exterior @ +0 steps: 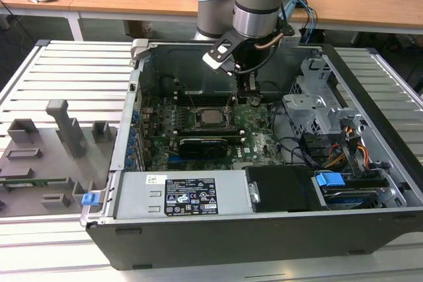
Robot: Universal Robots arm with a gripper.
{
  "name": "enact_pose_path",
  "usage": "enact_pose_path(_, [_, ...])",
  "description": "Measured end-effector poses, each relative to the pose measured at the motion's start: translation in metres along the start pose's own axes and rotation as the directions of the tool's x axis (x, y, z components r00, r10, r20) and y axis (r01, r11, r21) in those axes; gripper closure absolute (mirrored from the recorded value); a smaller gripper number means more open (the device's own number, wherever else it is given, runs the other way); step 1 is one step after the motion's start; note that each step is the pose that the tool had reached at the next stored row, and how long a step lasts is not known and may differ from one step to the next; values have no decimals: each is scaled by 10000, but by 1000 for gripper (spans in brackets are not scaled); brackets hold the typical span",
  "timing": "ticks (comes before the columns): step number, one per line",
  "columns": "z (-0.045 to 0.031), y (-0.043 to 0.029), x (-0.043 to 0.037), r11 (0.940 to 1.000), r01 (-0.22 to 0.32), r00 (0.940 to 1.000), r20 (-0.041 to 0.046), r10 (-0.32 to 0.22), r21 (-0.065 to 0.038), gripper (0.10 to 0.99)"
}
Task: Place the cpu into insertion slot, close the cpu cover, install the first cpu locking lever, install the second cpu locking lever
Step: 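Close the cpu cover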
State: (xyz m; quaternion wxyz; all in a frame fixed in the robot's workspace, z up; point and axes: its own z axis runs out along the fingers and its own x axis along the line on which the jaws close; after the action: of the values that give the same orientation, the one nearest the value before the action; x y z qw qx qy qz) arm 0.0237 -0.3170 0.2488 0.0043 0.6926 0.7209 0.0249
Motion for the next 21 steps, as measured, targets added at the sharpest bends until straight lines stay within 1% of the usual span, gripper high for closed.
enact_pose_path(21, [-2, -56, 2, 10000, 1, 10000, 0, -1, 0, 980])
